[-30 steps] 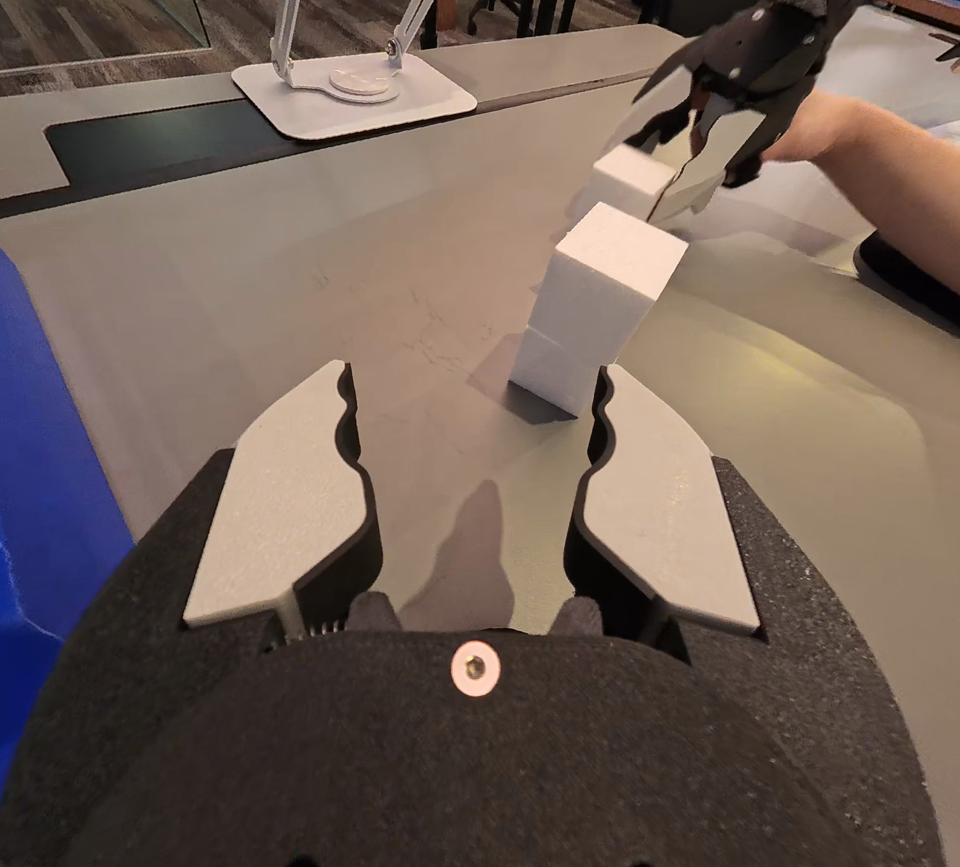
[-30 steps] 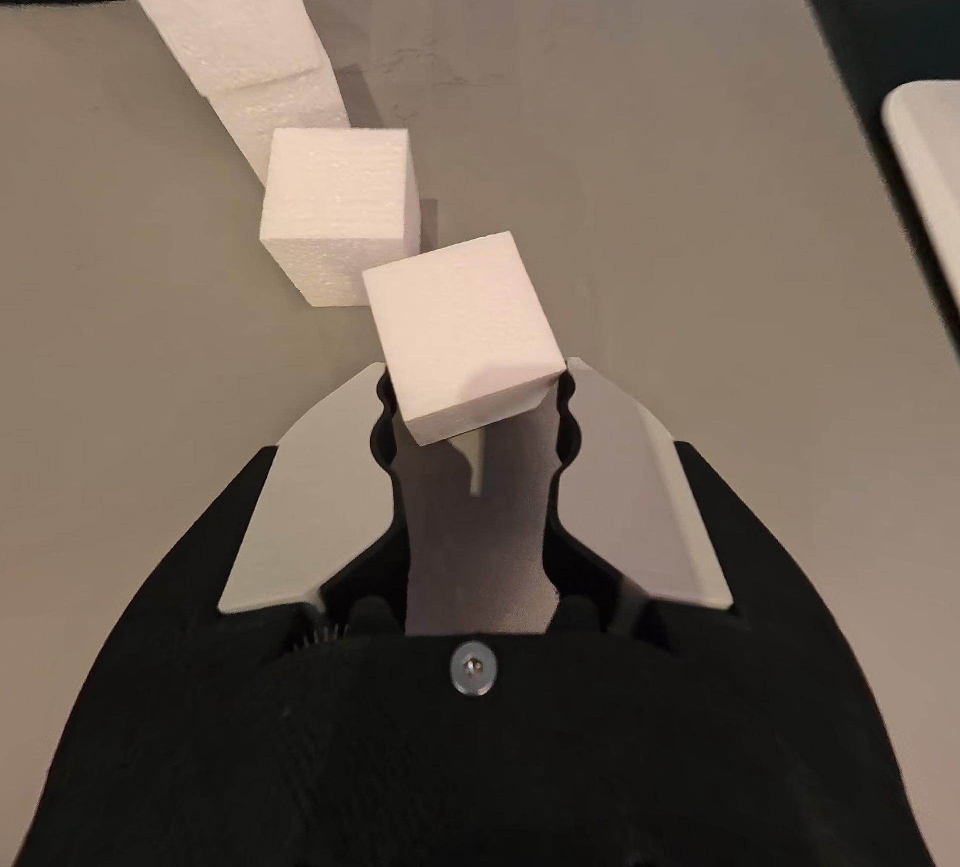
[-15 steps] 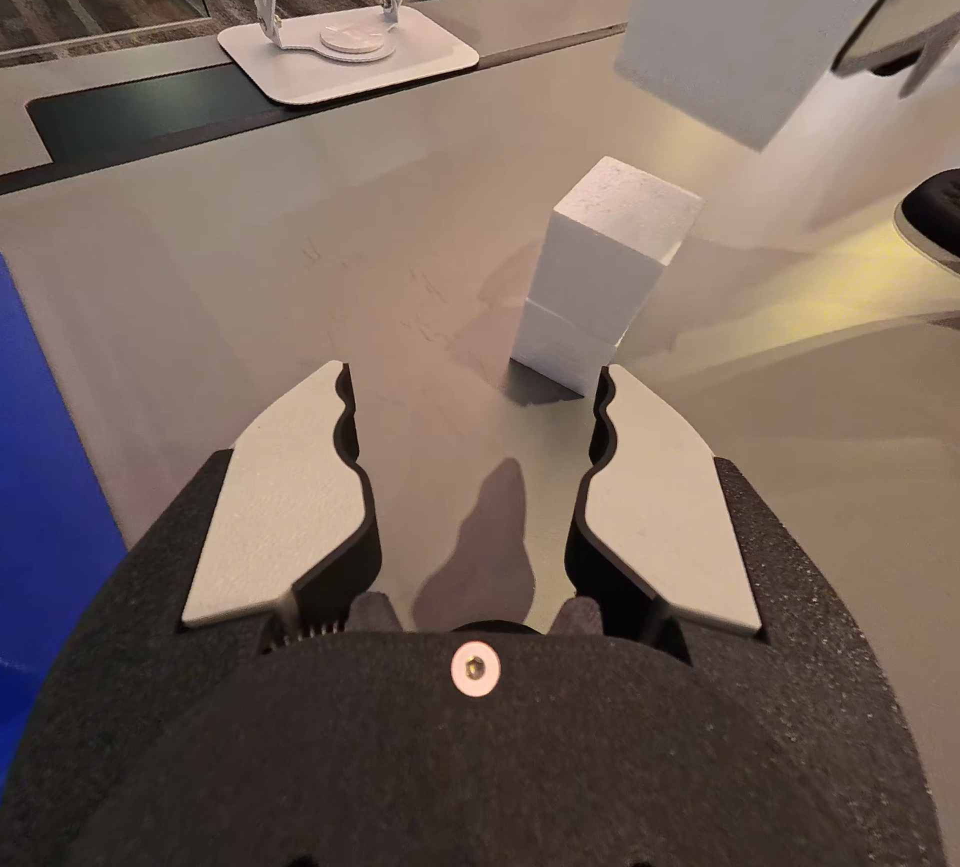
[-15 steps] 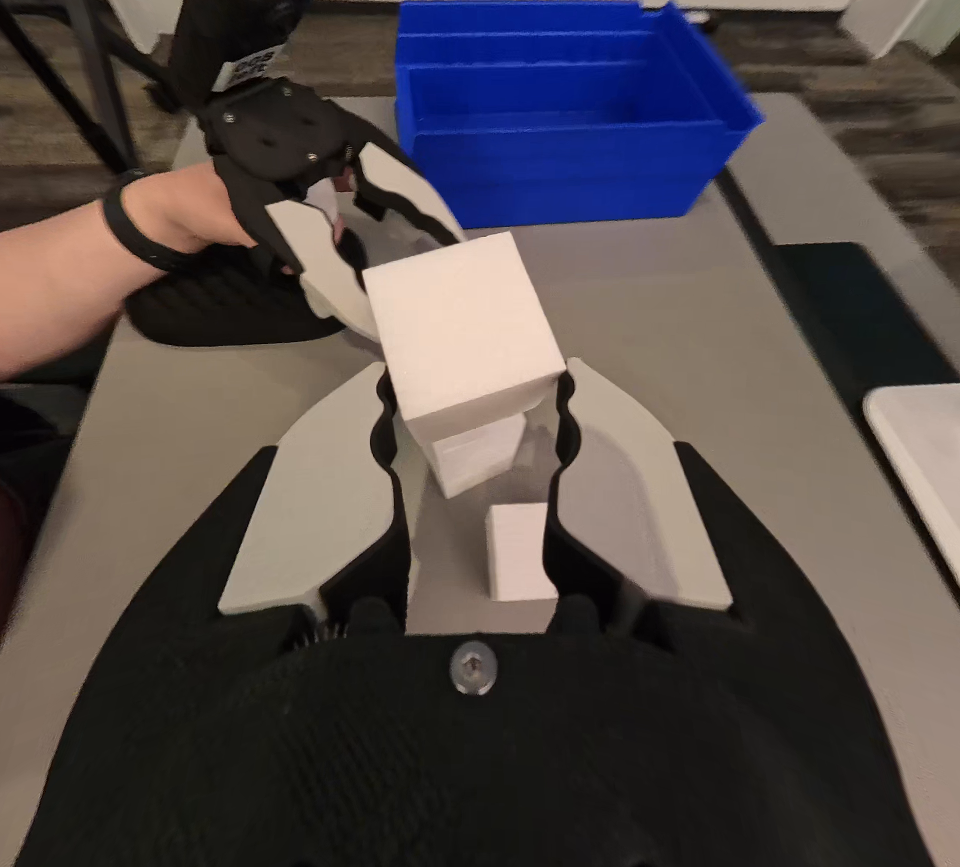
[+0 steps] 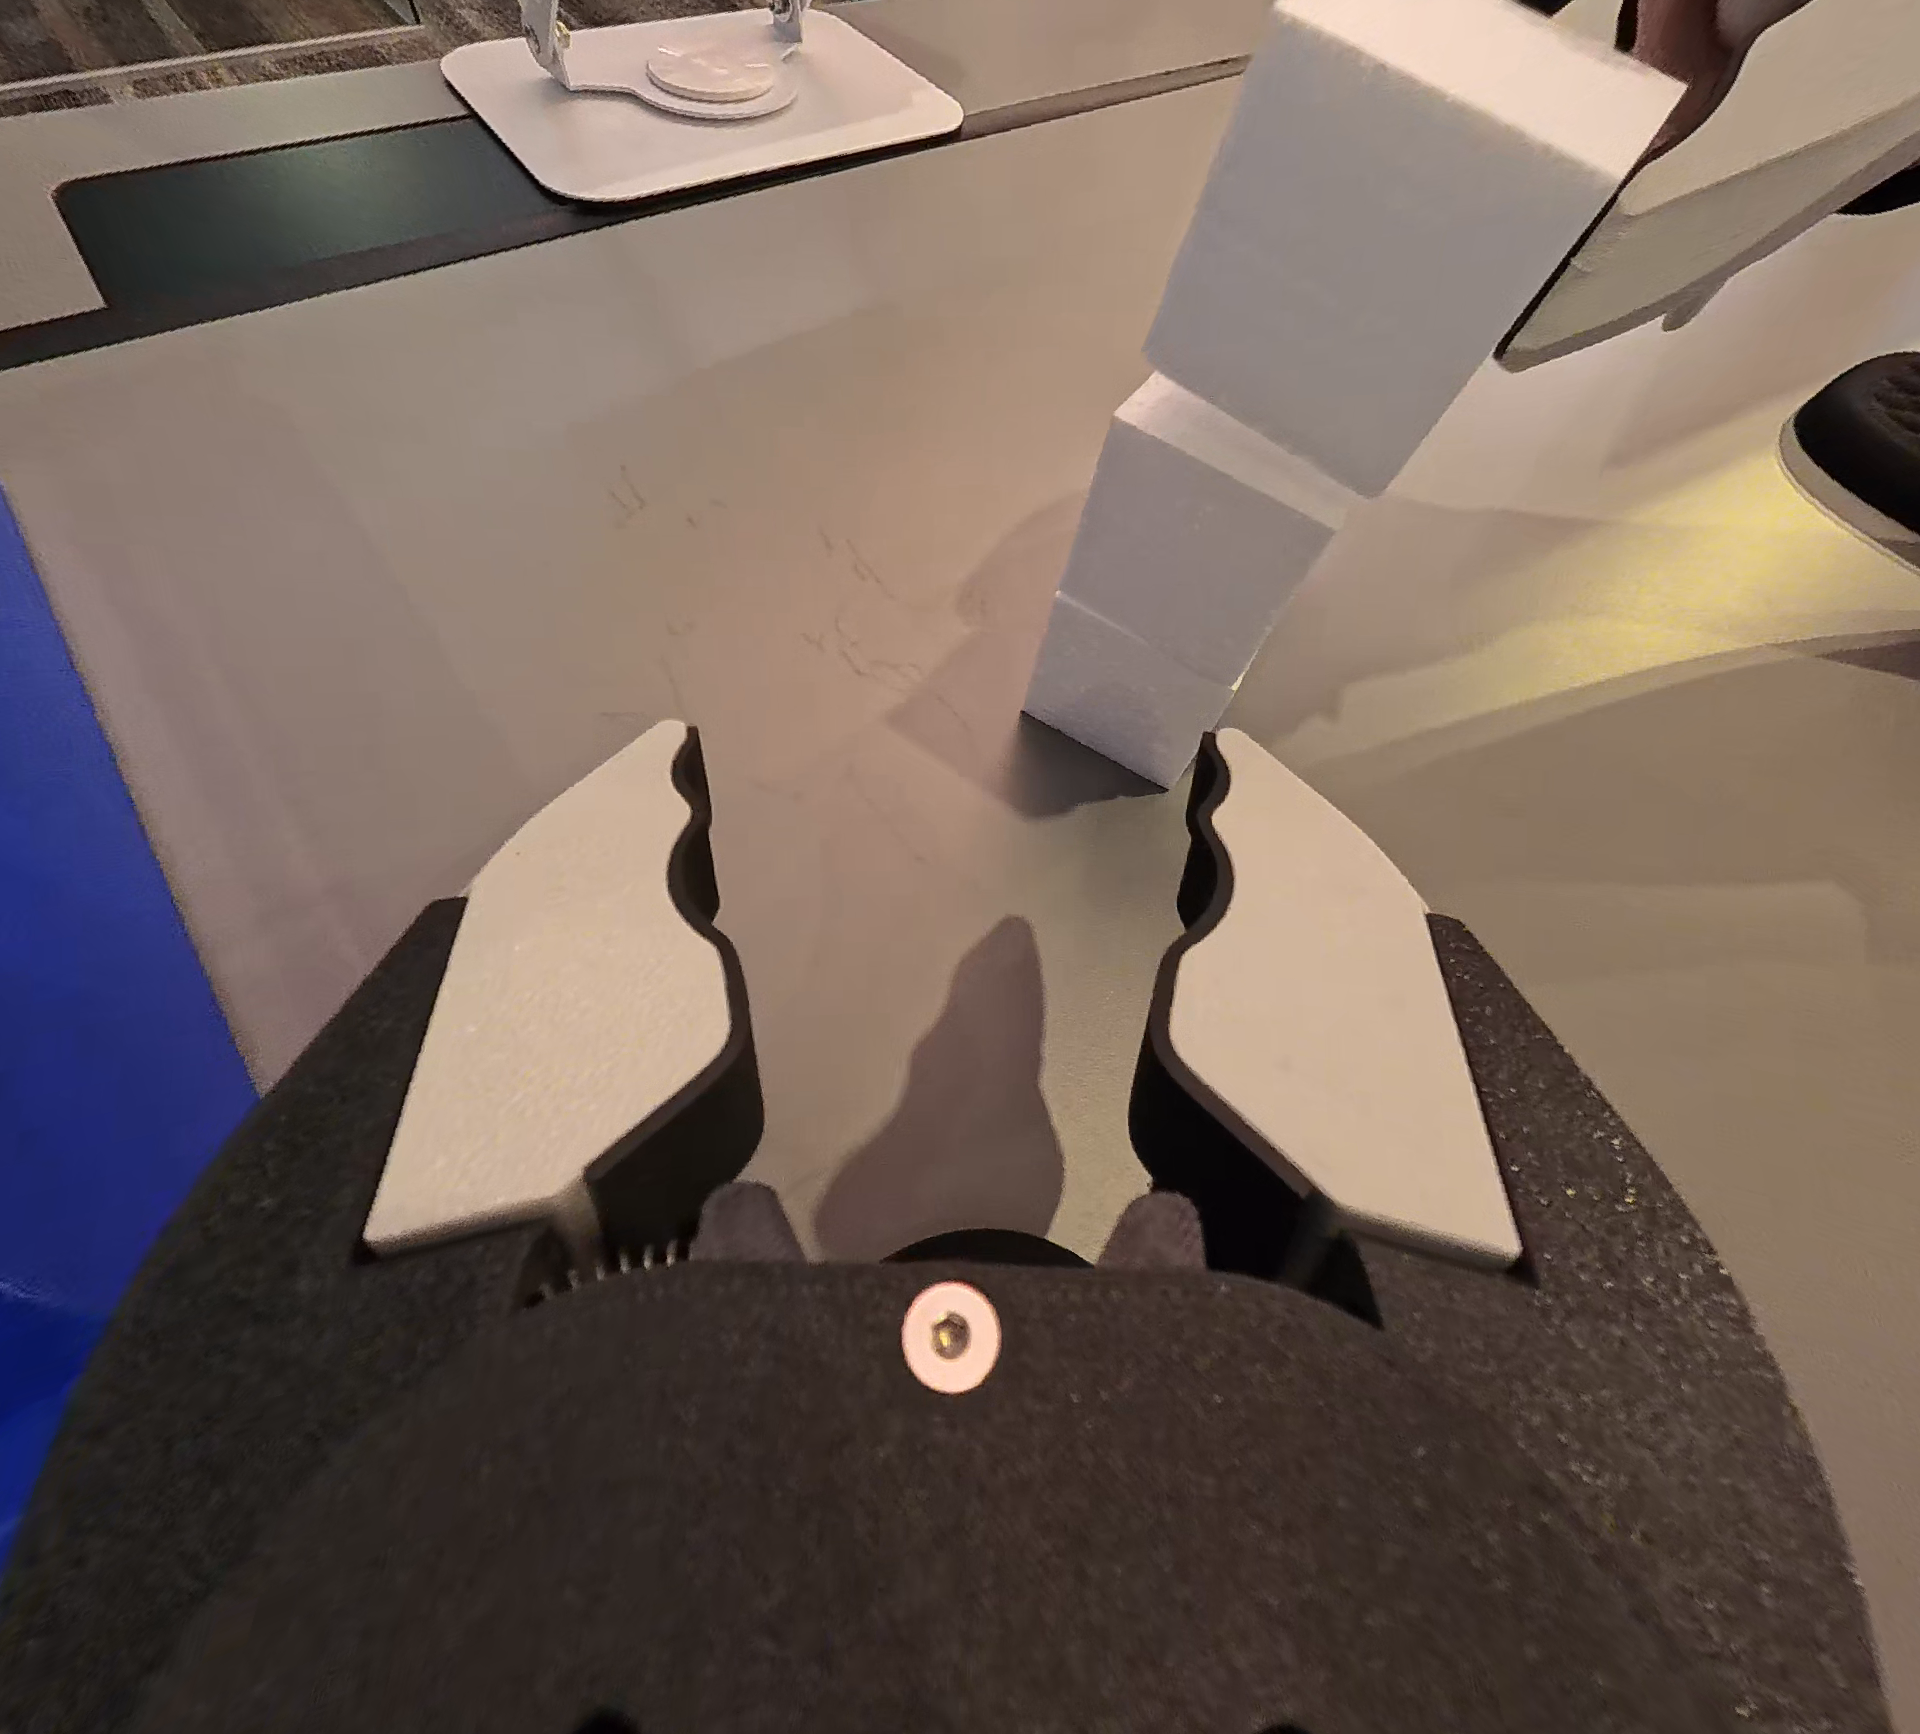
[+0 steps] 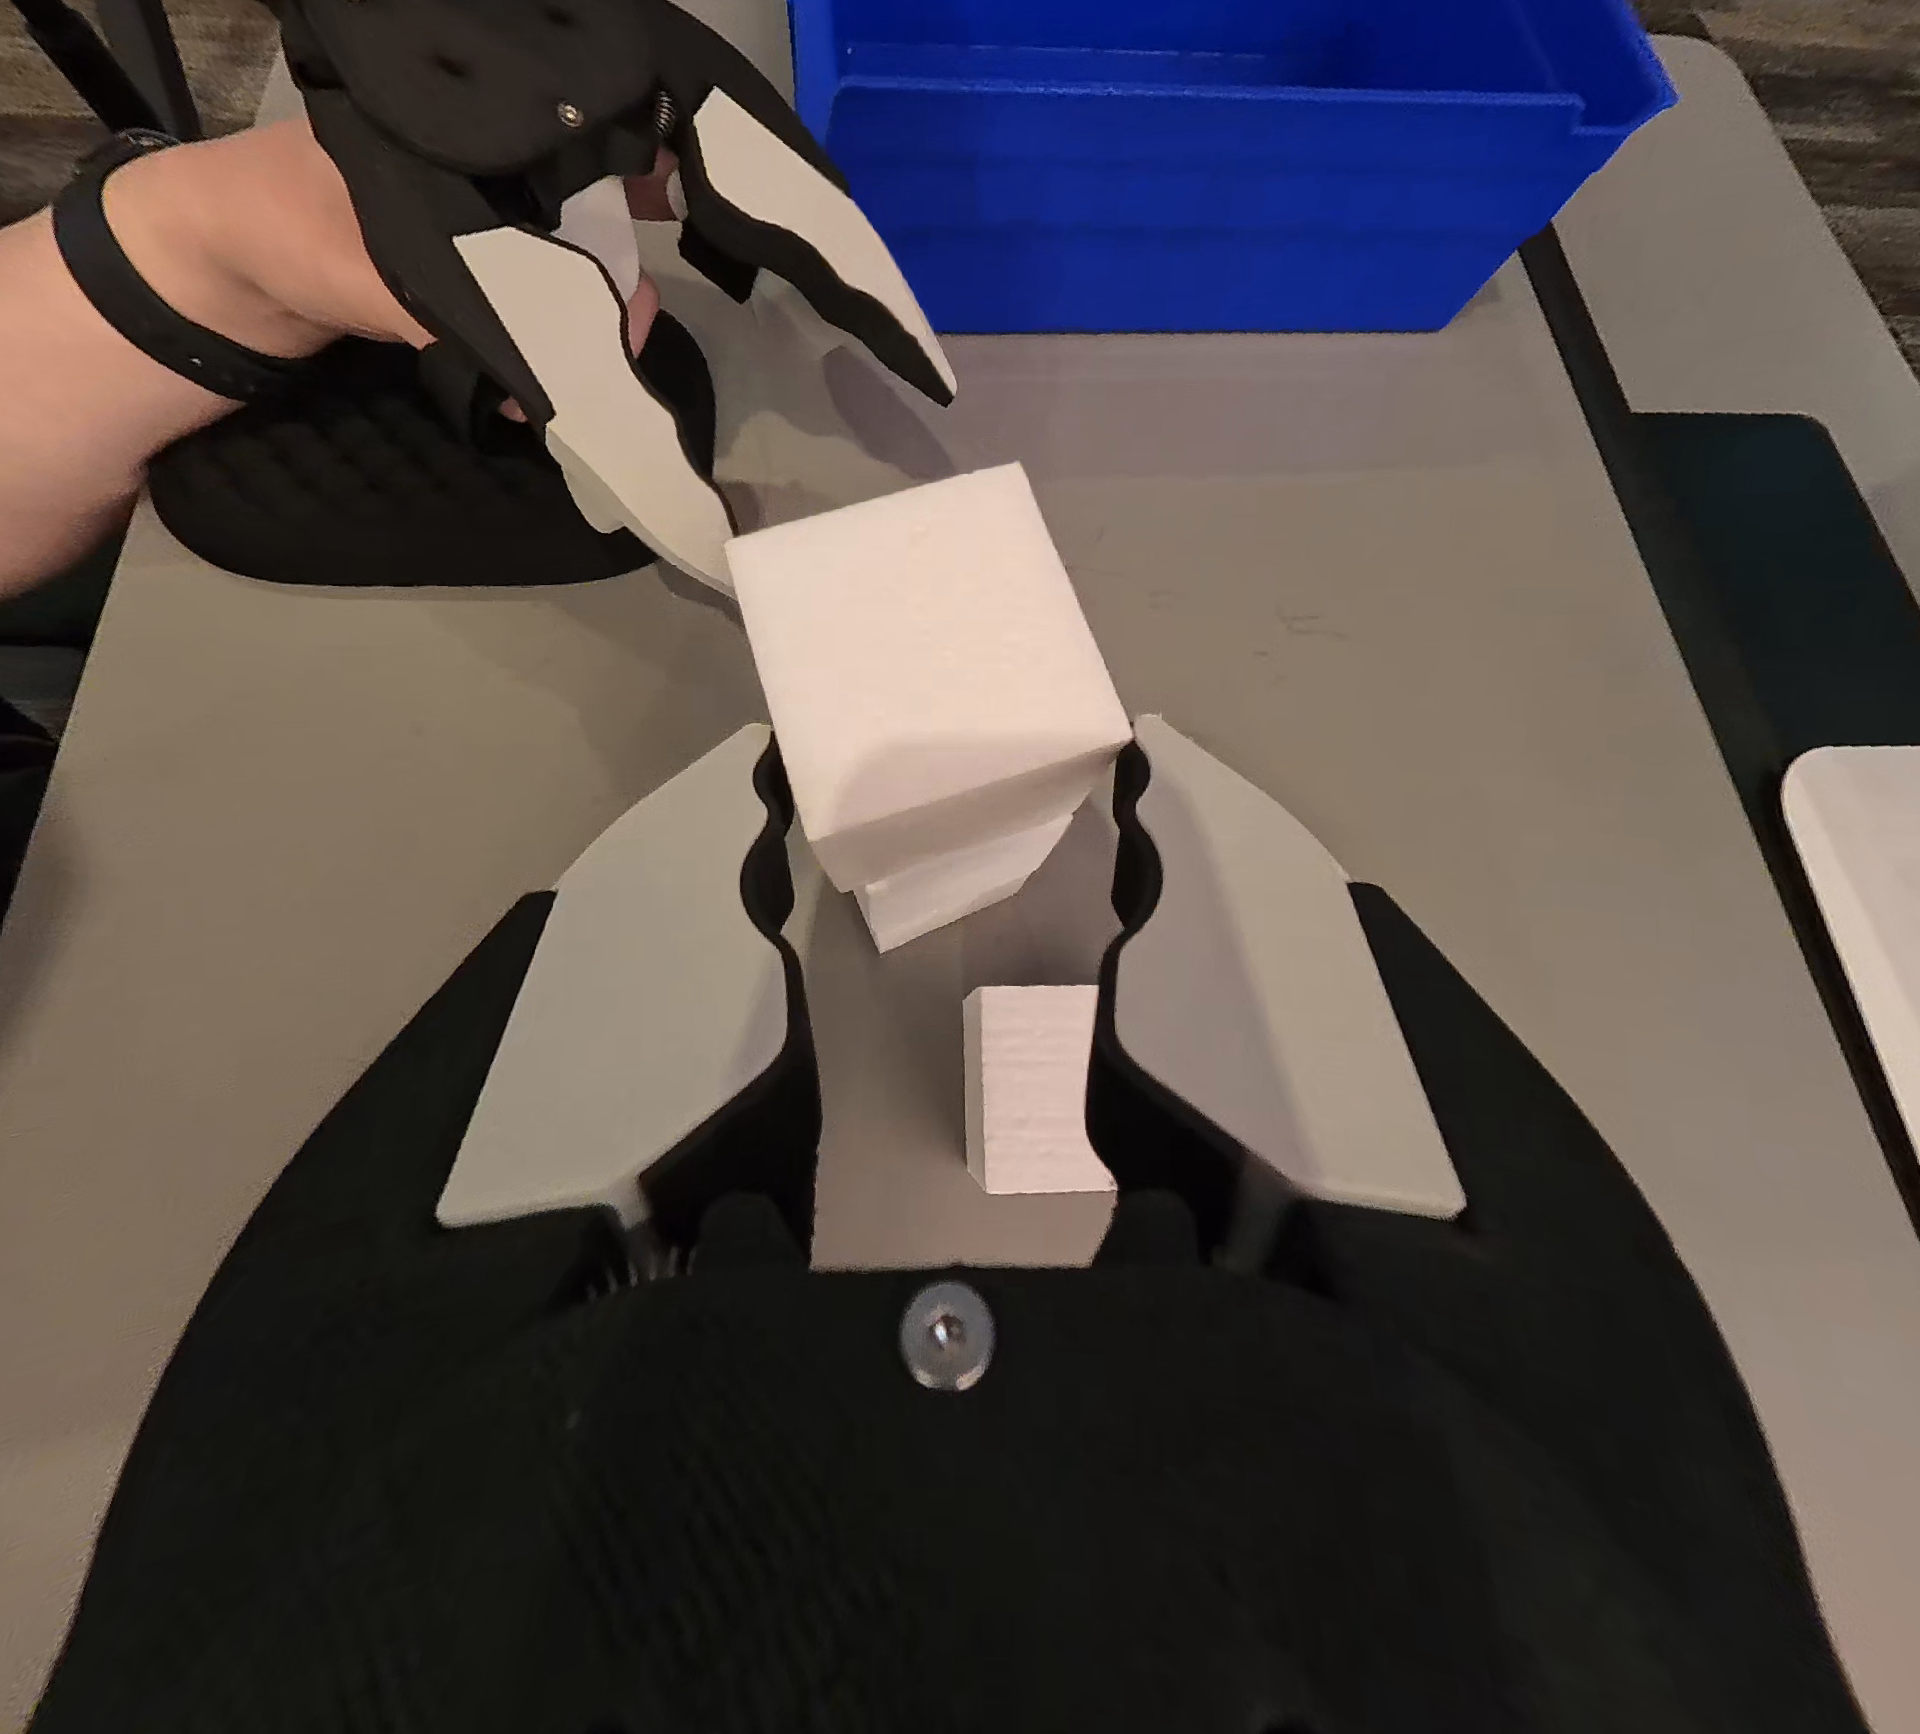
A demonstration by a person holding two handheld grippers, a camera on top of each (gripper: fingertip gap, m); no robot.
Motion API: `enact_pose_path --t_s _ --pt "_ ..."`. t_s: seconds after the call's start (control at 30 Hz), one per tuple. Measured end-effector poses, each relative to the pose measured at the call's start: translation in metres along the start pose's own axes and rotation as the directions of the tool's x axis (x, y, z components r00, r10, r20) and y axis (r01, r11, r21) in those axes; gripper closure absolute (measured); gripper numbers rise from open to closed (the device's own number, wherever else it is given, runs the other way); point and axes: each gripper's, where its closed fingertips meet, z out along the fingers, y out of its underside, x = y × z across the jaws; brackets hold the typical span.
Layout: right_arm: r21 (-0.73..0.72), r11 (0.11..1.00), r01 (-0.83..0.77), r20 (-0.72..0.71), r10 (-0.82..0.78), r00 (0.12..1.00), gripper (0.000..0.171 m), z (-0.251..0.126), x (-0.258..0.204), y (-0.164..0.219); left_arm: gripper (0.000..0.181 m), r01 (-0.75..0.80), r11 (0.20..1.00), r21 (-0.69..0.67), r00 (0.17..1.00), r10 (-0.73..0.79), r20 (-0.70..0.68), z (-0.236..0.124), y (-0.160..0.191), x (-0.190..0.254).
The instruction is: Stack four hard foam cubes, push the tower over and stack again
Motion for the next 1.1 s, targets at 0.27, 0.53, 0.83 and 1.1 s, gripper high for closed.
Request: enact_pose_path --t_s 0.27,0.53,0.83,1.1 --pt "0.005 1.0 0.002 0.01 -0.002 1.0 0.11 0.003 0.001 0.001 0.093 -0.006 1.0 -0.014 1.0 0.006 -0.005 0.002 0.002 0.002" --pt "-0.001 1.0 -0.006 0.023 0.006 1.0 0.11 0.007 0.001 0.004 0.093 0.005 1.0 -0.018 1.0 -0.005 -0.008 0.002 0.004 0.002" --pt "0.094 0.996 0.003 -0.006 -0.002 1.0 0.096 -0.034 0.018 -0.003 0.093 0.015 1.0 -0.023 1.0 -0.015 -0.006 0.002 0.007 0.0" --pt "0.167 0.98 -0.11 0.069 0.099 0.993 0.09 -0.037 0.043 0.077 0.093 0.026 0.999 -0.029 1.0 -0.026 -0.004 0.0 0.012 -0.003"
